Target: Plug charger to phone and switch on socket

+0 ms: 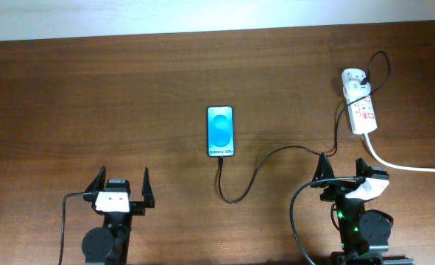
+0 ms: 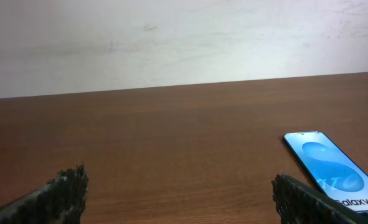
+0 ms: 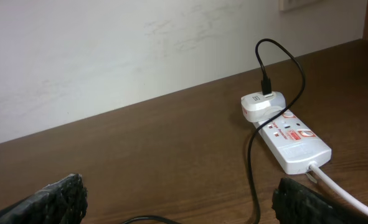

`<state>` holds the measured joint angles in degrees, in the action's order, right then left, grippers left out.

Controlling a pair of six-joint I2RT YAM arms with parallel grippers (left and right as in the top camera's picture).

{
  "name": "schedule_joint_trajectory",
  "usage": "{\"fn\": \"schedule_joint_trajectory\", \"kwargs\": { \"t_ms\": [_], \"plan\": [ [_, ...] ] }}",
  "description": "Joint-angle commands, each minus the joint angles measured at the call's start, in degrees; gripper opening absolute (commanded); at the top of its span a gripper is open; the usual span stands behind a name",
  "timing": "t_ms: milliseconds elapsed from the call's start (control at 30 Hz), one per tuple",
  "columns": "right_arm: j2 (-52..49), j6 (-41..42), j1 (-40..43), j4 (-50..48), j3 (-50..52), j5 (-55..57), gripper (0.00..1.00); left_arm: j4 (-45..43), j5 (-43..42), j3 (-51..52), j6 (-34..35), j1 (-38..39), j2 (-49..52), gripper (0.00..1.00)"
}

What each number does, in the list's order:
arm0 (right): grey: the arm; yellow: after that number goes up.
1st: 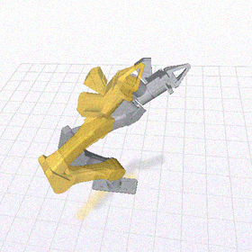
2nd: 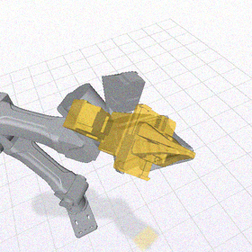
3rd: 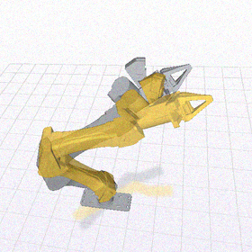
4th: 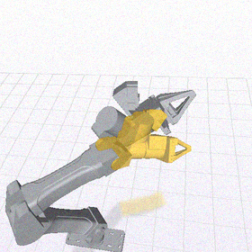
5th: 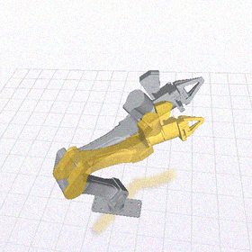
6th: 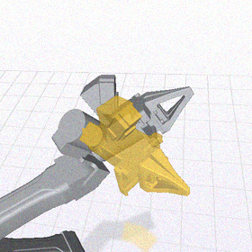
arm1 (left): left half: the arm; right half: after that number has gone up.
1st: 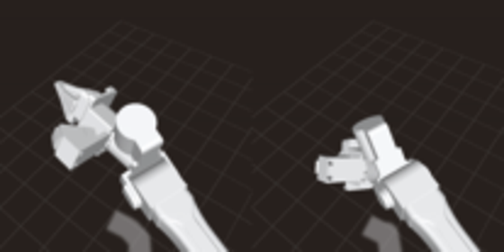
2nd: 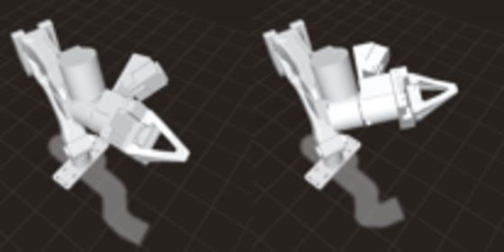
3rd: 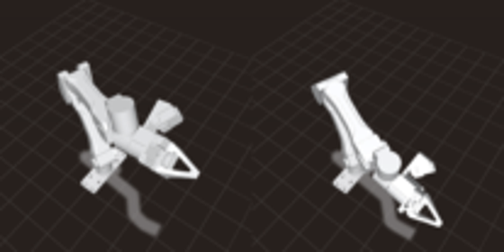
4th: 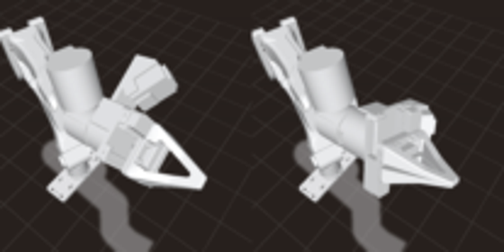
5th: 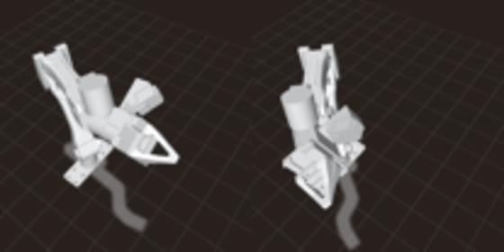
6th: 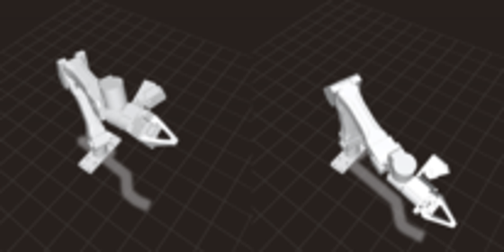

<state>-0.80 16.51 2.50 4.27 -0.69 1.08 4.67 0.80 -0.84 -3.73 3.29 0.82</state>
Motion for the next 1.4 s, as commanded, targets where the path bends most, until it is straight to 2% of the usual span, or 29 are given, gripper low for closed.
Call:
{"fn": "schedule_joint_trajectory", "kwargs": {
  "t_ms": [0,100,1367],
  "plan": [
    [0.61,-0.35,-0.52,0.26,0.37,1.07,0.98,0.11,-0.63,0.33,-1.09,-0.31,-0.48,0.99],
    [0.61,-4.52,-0.52,-0.13,0.37,4.24,0.98,0.11,-0.63,0.33,-1.09,-0.31,-0.48,0.99],
    [0.28,-4.50,-0.52,-0.15,0.37,4.74,0.99,0.11,-0.63,0.33,-1.09,-0.31,-0.48,0.99]
  ]
}}
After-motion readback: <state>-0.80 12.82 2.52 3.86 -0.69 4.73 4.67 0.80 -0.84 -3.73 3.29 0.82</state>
